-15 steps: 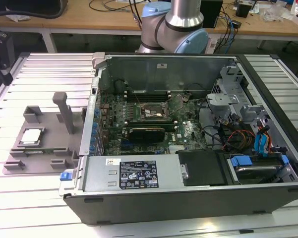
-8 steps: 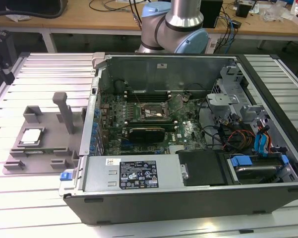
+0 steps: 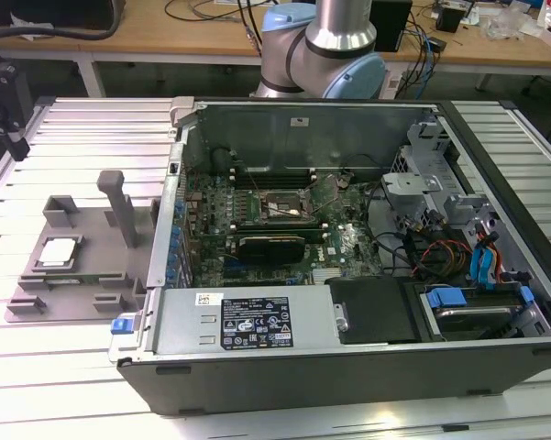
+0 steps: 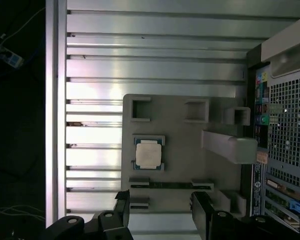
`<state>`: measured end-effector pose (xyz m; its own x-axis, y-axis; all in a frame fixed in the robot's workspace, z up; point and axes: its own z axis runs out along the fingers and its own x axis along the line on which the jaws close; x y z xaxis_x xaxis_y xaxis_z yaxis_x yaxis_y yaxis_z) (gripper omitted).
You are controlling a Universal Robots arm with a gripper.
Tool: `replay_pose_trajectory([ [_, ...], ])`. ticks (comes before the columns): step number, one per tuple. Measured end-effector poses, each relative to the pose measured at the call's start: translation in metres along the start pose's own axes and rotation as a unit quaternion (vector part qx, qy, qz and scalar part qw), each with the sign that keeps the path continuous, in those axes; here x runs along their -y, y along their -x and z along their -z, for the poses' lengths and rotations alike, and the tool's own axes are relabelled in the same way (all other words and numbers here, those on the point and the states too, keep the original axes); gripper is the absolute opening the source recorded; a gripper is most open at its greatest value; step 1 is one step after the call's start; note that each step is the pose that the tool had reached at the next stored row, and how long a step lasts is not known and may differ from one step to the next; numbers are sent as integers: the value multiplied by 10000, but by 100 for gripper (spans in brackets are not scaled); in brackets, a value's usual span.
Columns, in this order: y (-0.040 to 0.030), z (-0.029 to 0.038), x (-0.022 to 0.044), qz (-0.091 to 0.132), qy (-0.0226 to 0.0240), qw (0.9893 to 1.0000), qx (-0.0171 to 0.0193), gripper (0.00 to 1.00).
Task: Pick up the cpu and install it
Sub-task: 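Pick up the cpu and move it towards the insertion slot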
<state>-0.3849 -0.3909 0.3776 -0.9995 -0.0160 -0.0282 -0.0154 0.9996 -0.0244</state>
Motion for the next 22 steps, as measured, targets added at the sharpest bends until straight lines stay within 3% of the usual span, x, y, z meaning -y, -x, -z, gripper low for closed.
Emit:
replay_pose_trajectory([
  [22, -5, -186, -4, 0, 0, 10000, 0, 62],
])
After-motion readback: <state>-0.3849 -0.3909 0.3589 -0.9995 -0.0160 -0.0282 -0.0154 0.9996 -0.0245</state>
